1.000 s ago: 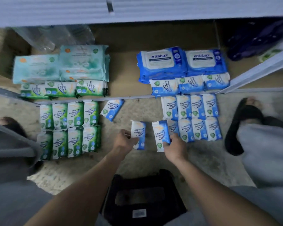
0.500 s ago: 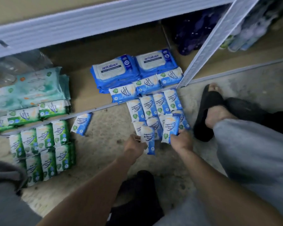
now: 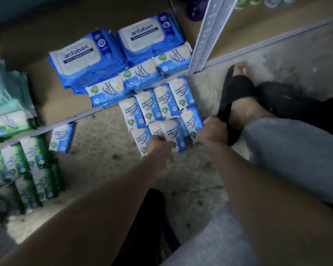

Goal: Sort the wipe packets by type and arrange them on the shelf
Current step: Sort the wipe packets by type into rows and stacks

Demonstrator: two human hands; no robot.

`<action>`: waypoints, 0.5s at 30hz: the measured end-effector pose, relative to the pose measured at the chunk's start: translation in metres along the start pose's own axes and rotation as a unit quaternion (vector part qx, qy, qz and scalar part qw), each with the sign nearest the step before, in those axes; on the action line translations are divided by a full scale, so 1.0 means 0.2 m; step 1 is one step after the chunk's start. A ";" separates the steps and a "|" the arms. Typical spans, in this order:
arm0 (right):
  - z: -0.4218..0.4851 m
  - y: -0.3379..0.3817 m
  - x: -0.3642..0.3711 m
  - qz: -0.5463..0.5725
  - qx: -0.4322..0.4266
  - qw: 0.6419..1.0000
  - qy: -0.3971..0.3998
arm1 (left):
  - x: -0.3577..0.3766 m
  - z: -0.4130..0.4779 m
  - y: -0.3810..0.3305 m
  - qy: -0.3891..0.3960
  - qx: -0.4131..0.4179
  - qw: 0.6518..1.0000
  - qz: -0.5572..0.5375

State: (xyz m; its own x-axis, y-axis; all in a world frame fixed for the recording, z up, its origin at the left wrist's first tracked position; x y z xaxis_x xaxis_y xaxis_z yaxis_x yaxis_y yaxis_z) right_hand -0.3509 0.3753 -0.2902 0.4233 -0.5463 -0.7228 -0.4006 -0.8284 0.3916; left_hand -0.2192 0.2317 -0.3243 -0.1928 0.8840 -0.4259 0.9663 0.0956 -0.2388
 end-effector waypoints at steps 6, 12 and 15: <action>0.08 0.00 0.03 -0.022 -0.043 0.998 -0.030 | 0.06 0.05 -0.08 -0.059 -0.011 0.998 0.014; 0.14 -0.05 0.03 0.022 -0.049 0.998 -0.017 | 0.08 0.06 -0.11 -0.102 0.000 0.994 0.029; 0.13 -0.06 0.02 0.037 -0.065 0.997 -0.005 | 0.07 0.06 -0.11 -0.109 0.027 0.992 0.053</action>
State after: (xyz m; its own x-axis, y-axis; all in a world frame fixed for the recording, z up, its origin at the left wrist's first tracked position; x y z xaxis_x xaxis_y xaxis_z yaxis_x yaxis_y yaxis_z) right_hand -0.3657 0.3863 -0.3133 0.3878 -0.6058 -0.6946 -0.3206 -0.7952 0.5146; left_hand -0.2457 0.2369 -0.3351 -0.1289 0.7668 -0.6288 0.9738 -0.0219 -0.2263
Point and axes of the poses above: each hand's wrist, its own z-axis towards the middle knuckle, its own x-axis out of the palm, y = z × x, the point moved 4 cm from there along z, towards the middle knuckle, and after that the axes turned 14 degrees about z, right-handed, at the moved point
